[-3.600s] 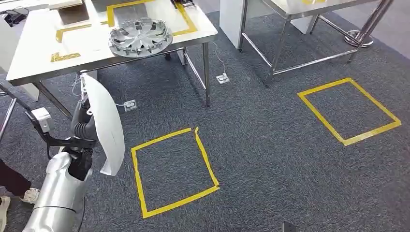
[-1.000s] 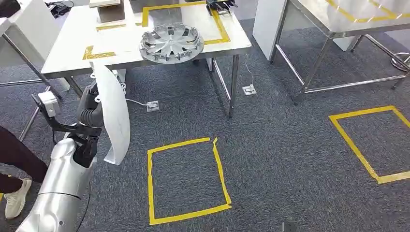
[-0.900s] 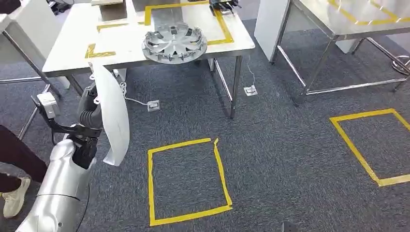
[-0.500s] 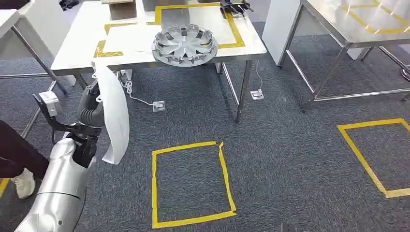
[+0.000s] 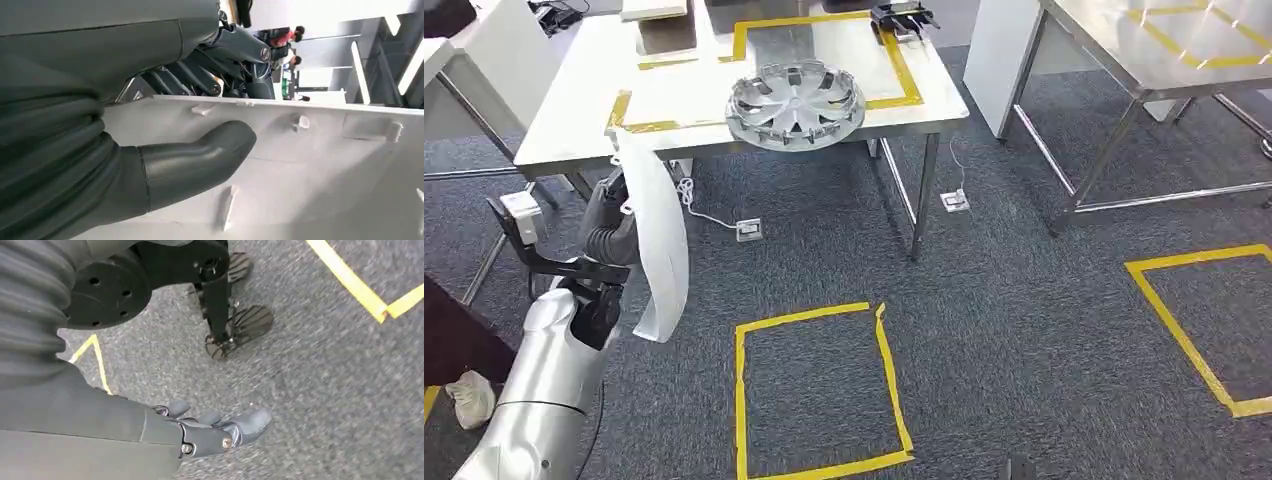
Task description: Take the parts from the cabinet and place them on the table.
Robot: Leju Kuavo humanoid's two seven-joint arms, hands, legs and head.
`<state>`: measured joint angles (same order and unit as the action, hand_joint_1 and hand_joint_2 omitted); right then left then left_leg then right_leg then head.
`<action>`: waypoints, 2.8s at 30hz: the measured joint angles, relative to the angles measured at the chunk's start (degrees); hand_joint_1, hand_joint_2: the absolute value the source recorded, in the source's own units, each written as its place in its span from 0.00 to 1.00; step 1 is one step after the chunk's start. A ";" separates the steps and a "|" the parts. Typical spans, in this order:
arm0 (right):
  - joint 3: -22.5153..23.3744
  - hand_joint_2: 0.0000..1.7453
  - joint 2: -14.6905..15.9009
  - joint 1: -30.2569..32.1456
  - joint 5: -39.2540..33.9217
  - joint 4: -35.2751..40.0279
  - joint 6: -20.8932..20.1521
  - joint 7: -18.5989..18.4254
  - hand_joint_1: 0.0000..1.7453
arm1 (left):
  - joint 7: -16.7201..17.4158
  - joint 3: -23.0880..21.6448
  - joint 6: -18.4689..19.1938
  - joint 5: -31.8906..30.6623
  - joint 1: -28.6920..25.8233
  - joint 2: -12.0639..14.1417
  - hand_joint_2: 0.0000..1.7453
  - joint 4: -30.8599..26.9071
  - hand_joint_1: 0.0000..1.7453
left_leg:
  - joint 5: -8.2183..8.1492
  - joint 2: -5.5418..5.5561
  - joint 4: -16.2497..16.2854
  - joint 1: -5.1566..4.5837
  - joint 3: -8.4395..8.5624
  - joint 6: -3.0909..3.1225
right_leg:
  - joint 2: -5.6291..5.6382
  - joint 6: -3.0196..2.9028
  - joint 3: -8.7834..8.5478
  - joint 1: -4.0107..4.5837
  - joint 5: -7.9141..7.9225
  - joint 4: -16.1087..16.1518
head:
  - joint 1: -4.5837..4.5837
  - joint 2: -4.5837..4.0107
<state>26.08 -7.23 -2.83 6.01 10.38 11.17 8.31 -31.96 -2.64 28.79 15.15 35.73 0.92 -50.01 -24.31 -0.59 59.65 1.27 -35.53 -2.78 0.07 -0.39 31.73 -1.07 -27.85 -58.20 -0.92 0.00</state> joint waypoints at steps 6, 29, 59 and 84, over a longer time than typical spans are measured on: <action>-0.26 1.00 0.11 -0.10 0.90 0.02 0.17 -0.85 0.00 | -0.37 0.06 0.63 0.09 -0.72 0.94 1.00 -1.20 1.00 | -1.16 0.64 -1.03 -0.35 0.96 3.30 | -0.17 1.87 0.28 0.08 -1.49 -1.36 | -0.02 0.00; -0.28 1.00 0.22 0.06 0.52 0.02 -0.63 -1.23 0.00 | 0.00 0.15 -0.17 0.66 -3.45 1.95 1.00 -4.66 1.00 | -10.33 1.14 17.03 -0.81 -6.72 0.67 | -0.09 -1.62 1.19 0.62 1.31 0.71 | 0.04 0.00; -0.42 1.00 -0.42 -0.09 1.68 0.00 -0.33 -2.58 0.00 | 3.41 3.34 0.00 -0.13 -7.56 1.73 1.00 -12.55 1.00 | -12.69 1.19 15.34 -1.06 -2.56 0.95 | 0.32 -2.16 2.21 1.12 2.25 0.38 | 0.20 0.00; 0.00 1.00 -0.39 0.57 0.41 -0.02 -1.60 -1.75 0.00 | 3.45 3.48 -0.61 -2.01 -8.66 -0.44 1.00 -13.60 1.00 | -6.02 1.28 -1.50 -1.34 7.58 2.11 | 0.13 -1.11 4.66 1.40 3.66 0.27 | 0.15 0.00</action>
<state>26.08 -7.63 -2.26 6.43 10.36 9.57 6.56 -28.50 0.83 28.17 13.14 27.08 0.48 -63.61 -30.33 0.69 58.14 -0.07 -27.95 -0.68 0.21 -1.50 36.39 0.33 -24.19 -57.93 -0.76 0.00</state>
